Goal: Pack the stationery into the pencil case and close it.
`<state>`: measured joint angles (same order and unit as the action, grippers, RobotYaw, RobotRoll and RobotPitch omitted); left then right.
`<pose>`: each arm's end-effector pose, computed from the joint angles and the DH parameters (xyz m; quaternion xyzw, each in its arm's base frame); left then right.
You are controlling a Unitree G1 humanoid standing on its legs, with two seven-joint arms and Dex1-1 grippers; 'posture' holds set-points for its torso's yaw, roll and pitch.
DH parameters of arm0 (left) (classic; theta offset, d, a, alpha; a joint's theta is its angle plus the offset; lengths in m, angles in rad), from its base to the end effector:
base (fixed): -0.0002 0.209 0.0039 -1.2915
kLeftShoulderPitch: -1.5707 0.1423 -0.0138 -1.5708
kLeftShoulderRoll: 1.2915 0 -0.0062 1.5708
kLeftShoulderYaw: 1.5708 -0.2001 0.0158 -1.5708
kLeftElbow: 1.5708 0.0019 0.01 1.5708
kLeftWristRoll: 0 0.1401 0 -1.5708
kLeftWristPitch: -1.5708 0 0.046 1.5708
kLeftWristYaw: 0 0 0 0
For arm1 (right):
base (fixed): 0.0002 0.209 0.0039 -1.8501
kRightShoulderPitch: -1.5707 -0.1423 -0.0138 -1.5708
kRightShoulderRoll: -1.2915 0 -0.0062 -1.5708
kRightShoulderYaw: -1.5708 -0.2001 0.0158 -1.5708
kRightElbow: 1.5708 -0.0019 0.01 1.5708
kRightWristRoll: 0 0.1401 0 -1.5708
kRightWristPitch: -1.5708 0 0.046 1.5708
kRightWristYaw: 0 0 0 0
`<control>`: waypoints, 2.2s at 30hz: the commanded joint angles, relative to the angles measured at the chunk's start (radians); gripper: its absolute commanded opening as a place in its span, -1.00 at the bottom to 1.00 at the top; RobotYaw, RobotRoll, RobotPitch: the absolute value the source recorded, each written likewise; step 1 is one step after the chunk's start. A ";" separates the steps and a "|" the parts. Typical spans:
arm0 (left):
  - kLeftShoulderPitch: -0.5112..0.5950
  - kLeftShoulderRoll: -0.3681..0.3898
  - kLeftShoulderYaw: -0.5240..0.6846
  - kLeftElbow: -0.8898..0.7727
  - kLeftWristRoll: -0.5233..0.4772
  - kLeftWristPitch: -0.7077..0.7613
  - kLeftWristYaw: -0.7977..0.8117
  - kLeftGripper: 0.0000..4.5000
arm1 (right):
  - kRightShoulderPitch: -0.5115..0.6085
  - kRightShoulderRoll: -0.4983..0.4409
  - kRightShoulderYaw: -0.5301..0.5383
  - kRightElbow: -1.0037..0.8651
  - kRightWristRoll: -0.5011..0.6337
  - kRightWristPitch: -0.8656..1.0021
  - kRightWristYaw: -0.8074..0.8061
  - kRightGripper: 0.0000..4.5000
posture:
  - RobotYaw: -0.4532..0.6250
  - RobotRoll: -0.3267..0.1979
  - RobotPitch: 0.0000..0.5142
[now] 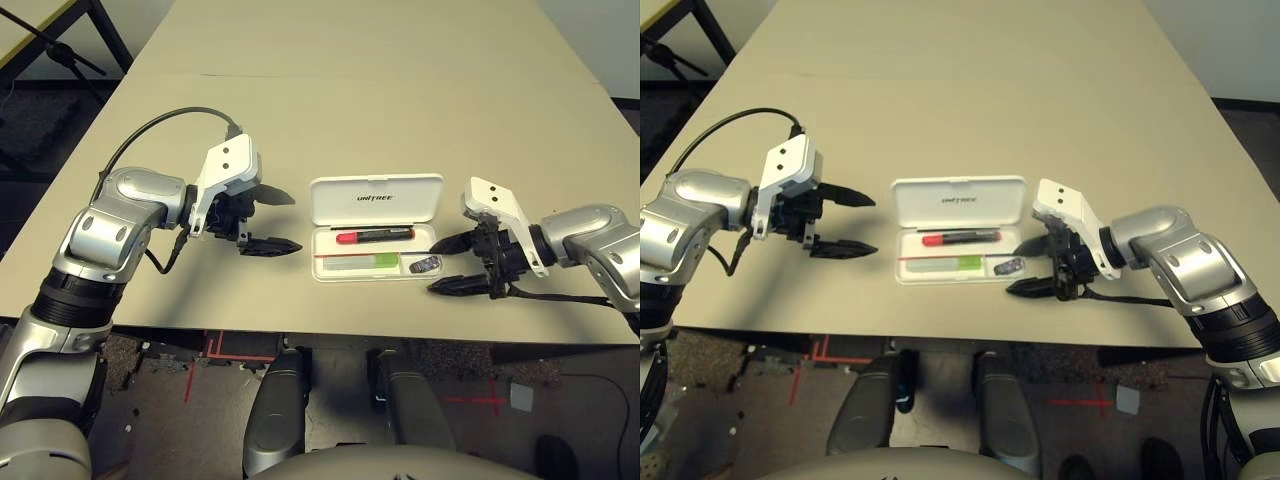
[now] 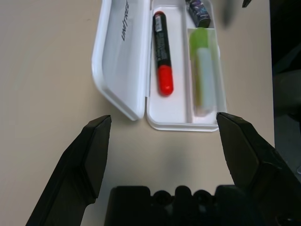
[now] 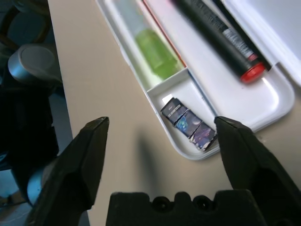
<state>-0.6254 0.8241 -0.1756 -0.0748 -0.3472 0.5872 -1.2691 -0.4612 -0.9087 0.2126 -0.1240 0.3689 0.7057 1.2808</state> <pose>0.2887 0.2364 0.2078 0.2232 0.1503 -0.5917 0.7599 0.2675 -0.2550 0.1698 -0.1719 0.2783 0.5792 0.7467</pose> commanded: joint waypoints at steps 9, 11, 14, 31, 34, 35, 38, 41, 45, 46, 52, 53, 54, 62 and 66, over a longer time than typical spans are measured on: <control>-0.137 -0.032 -0.015 0.228 0.108 -0.038 0.061 1.00 | 0.070 -0.022 -0.296 0.137 0.241 -0.166 0.246 0.98 | 0.13 0.25 -0.33; -0.171 -0.053 -0.016 0.286 0.127 -0.057 0.071 0.92 | 0.071 -0.026 -0.332 0.177 0.251 -0.198 0.267 1.00 | 0.13 0.25 -0.33; -0.223 -0.085 -0.021 0.374 0.168 -0.067 0.113 0.58 | 0.072 -0.043 -0.349 0.205 0.239 -0.214 0.269 1.00 | 0.12 0.25 -0.33; -0.459 -0.269 -0.101 0.787 0.325 -0.302 0.071 -0.99 | 0.132 -0.022 -0.464 0.247 0.308 -0.278 0.308 1.00 | 0.06 0.25 -0.31; -0.489 -0.290 -0.132 0.839 0.356 -0.369 0.013 -0.99 | 0.143 -0.026 -0.473 0.244 0.315 -0.274 0.307 1.00 | 0.05 0.25 -0.31; -0.497 -0.299 -0.143 0.852 0.366 -0.390 -0.003 -0.99 | 0.147 -0.027 -0.477 0.242 0.318 -0.271 0.305 1.00 | 0.04 0.25 -0.30; -0.522 -0.336 -0.164 0.877 0.382 -0.410 -0.047 -0.99 | 0.155 -0.029 -0.491 0.249 0.321 -0.279 0.311 1.00 | 0.04 0.25 -0.30; -0.538 -0.367 -0.179 0.909 0.402 -0.438 -0.067 -0.99 | 0.160 -0.031 -0.498 0.264 0.324 -0.291 0.326 1.00 | 0.04 0.25 -0.29; -0.553 -0.403 -0.194 0.933 0.424 -0.459 -0.094 -0.99 | 0.179 -0.046 -0.502 0.267 0.342 -0.297 0.334 1.00 | 0.04 0.25 -0.28; -0.557 -0.409 -0.195 0.935 0.426 -0.464 -0.102 -0.99 | 0.182 -0.049 -0.503 0.267 0.343 -0.298 0.334 1.00 | 0.04 0.25 -0.28; -0.566 -0.418 -0.210 0.848 0.430 -0.476 -0.180 -0.99 | 0.189 -0.056 -0.504 0.271 0.347 -0.304 0.334 1.00 | 0.04 0.25 -0.27; -0.563 -0.419 -0.209 0.822 0.427 -0.473 -0.188 -0.99 | 0.190 -0.056 -0.503 0.271 0.348 -0.305 0.334 1.00 | 0.04 0.25 -0.27; -0.561 -0.420 -0.208 0.802 0.425 -0.470 -0.193 -0.99 | 0.191 -0.055 -0.502 0.271 0.349 -0.305 0.334 1.00 | 0.04 0.25 -0.27; -0.488 -0.420 -0.238 0.491 0.402 -0.370 -0.245 -0.99 | 0.178 -0.046 -0.480 0.283 0.343 -0.320 0.334 1.00 | 0.06 0.25 -0.27; -0.388 -0.425 -0.258 0.344 0.384 -0.284 -0.235 -0.99 | 0.181 -0.041 -0.458 0.285 0.330 -0.344 0.334 1.00 | 0.07 0.25 -0.27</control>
<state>-1.0535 0.4009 -0.4052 0.3179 0.0532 0.2692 -1.4999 -0.2909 -0.9522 -0.2662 0.1594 0.7080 0.3801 1.6096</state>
